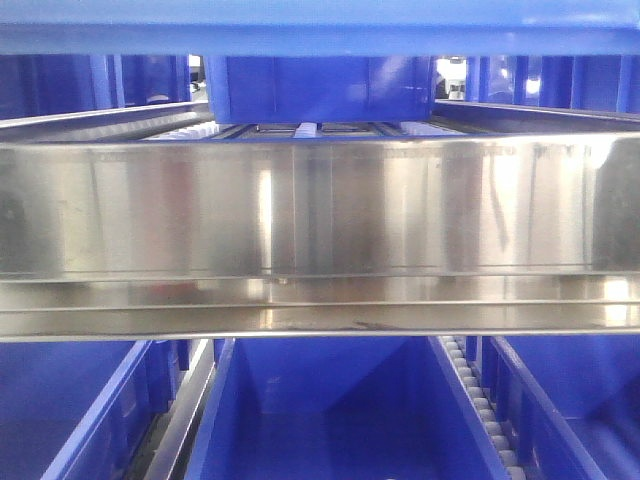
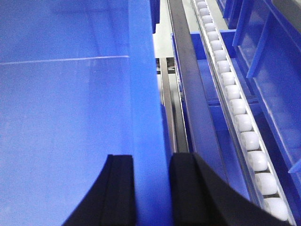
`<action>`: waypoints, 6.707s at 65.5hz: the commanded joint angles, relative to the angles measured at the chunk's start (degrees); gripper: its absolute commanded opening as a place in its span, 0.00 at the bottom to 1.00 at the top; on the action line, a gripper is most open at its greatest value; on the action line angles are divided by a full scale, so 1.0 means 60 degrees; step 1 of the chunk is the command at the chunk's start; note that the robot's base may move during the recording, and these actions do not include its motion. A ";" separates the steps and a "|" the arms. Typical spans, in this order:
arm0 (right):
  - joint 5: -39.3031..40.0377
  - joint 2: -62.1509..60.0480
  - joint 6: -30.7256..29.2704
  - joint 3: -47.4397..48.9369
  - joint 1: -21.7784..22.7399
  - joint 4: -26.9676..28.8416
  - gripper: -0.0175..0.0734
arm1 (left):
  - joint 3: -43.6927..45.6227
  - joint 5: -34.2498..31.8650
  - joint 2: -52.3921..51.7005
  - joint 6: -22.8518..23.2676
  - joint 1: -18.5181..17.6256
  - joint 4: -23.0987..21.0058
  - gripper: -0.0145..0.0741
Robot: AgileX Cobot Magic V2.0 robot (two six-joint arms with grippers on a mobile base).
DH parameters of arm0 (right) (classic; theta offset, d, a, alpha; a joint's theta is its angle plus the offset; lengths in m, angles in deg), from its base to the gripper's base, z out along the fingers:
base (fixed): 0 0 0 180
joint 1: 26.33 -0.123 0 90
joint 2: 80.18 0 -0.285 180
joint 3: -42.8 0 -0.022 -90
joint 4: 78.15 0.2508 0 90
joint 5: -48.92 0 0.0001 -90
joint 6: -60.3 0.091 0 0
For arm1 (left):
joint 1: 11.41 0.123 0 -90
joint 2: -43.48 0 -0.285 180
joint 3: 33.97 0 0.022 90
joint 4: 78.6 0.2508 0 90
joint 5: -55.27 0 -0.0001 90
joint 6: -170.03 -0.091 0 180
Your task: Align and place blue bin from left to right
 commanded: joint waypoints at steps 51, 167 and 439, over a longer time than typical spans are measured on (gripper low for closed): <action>0.1312 -0.0115 0.0067 0.0074 -0.0142 -0.0204 0.12 | 0.0080 -0.0880 -0.0098 -0.0169 -0.0230 -0.0398 0.04; 0.1675 -0.0115 0.0067 0.0074 -0.0142 -0.0204 0.12 | 0.0080 -0.0880 -0.0098 -0.0171 -0.0230 -0.0291 0.04; 0.1675 -0.0115 0.0067 0.0074 -0.0142 -0.0204 0.12 | 0.0080 -0.0880 -0.0098 -0.0171 -0.0230 -0.0020 0.04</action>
